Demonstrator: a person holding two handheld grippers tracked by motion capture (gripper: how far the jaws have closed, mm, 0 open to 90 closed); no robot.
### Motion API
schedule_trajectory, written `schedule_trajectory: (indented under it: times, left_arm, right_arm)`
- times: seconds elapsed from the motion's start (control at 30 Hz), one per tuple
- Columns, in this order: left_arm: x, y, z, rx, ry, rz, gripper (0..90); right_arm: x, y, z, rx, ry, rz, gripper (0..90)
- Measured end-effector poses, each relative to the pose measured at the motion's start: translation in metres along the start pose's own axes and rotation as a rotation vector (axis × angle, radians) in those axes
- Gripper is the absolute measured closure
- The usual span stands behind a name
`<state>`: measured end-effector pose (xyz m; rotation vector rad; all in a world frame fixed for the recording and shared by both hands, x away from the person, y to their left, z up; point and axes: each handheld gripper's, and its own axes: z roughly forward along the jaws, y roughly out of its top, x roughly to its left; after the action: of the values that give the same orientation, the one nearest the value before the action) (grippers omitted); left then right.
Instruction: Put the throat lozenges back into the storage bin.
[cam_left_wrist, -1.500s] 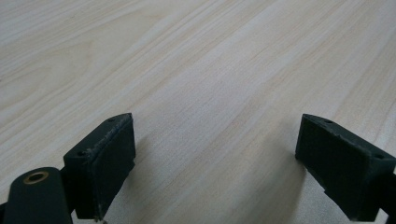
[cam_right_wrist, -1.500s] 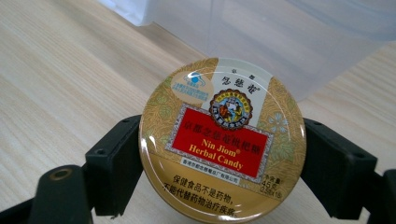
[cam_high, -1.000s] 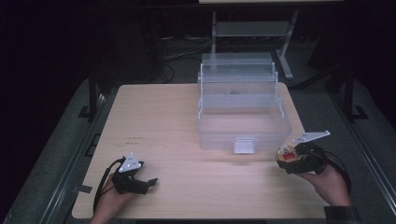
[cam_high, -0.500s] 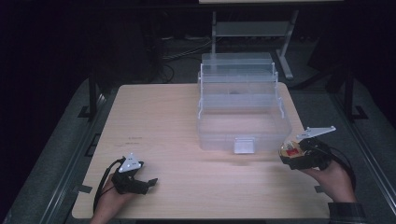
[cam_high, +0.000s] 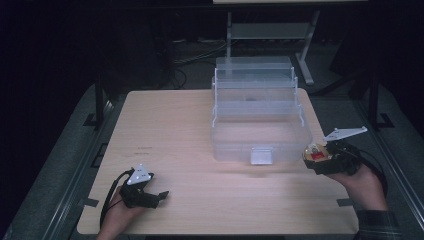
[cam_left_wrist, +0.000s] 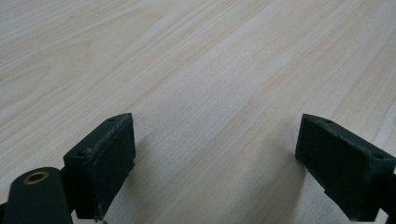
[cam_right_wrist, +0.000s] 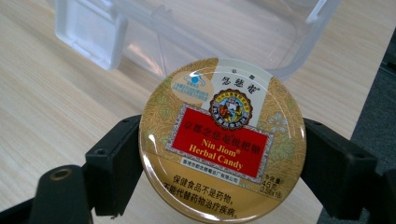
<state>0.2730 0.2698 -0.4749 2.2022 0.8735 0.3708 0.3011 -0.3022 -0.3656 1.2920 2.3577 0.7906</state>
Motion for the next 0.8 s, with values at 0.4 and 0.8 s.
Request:
schedule_trajectory:
  times: [0.4, 0.8]
  left_arm:
    - [0.000, 0.000, 0.000, 0.001, 0.000, 0.000, 11.4]
    - [0.000, 0.000, 0.000, 0.002, 0.001, 0.005, 11.3]
  right_arm:
    - [-0.008, 0.011, -0.009, -0.016, -0.009, 0.004, 19.6]
    - [-0.012, 0.025, -0.012, -0.024, -0.017, 0.000, 19.6]
